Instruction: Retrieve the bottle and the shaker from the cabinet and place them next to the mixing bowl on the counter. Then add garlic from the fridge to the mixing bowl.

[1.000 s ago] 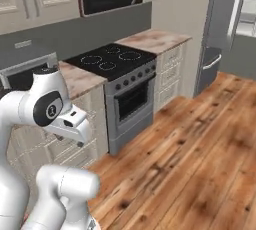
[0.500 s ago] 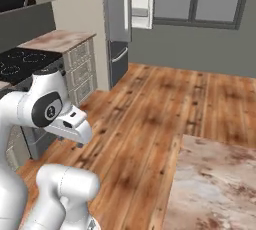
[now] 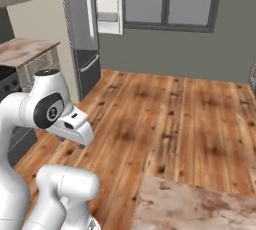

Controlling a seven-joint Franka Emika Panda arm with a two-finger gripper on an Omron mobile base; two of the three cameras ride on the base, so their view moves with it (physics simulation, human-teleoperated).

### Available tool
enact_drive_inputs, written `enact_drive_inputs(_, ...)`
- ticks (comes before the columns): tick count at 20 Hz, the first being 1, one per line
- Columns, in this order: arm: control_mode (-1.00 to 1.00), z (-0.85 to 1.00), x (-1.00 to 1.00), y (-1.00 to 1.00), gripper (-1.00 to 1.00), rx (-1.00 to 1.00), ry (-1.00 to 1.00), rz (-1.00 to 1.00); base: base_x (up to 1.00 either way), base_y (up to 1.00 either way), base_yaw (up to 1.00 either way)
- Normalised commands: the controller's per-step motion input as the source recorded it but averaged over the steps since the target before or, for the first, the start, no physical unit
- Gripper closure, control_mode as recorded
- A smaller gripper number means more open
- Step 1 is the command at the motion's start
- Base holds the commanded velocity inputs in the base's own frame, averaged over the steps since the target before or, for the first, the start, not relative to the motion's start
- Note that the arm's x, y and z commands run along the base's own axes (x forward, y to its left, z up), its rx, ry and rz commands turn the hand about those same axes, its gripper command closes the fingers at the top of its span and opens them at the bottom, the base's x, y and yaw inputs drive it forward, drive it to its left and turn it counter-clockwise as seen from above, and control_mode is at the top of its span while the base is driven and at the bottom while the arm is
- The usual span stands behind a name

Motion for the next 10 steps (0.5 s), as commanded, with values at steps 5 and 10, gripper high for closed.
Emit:
enact_drive_inputs(5, 1.00, 0.00, 0.00, 0.00, -1.00, 0.00, 0.00, 0.00, 1.00, 0.00, -0.18)
enact_drive_inputs(10, 1.00, 0.00, 0.00, 0.00, -1.00, 0.00, 0.00, 0.00, 1.00, 0.02, -0.15)
